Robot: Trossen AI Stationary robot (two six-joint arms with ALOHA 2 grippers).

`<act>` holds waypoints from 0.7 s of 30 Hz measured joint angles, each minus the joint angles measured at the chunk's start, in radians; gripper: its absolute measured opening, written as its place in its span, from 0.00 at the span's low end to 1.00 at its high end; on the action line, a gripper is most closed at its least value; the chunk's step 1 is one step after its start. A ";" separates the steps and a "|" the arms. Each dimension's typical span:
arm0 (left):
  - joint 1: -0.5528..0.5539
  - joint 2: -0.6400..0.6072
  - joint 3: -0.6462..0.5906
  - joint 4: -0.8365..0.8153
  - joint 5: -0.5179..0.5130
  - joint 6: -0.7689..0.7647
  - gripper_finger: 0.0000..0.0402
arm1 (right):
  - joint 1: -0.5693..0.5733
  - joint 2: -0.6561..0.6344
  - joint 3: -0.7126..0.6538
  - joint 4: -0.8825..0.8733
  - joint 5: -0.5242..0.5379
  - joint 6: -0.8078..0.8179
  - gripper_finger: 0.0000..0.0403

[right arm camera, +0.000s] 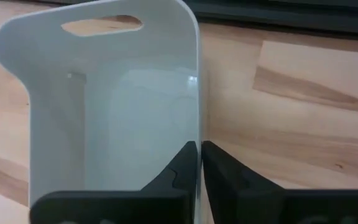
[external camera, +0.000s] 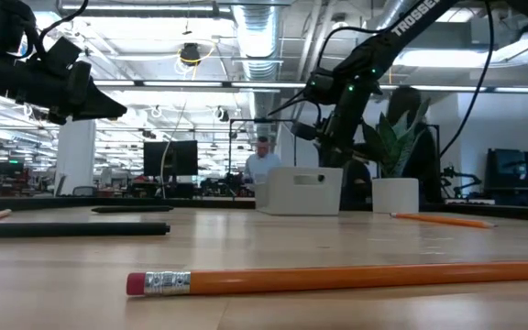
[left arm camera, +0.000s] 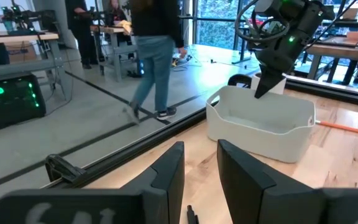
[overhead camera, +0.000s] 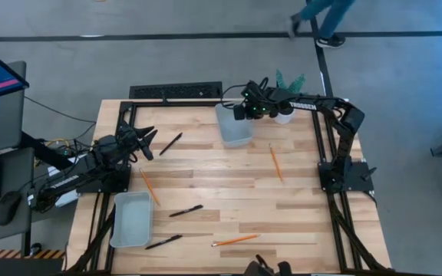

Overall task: Sort pens & pencils
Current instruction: Move the right gray bin to the top center of the table

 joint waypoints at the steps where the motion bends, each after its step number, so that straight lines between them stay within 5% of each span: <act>1: 0.000 0.000 0.000 0.000 0.000 0.000 0.22 | -0.001 0.000 0.000 -0.006 0.001 0.011 0.10; 21: 0.000 0.000 0.000 0.000 0.001 -0.003 0.22 | -0.003 -0.023 0.000 -0.043 0.031 0.056 0.09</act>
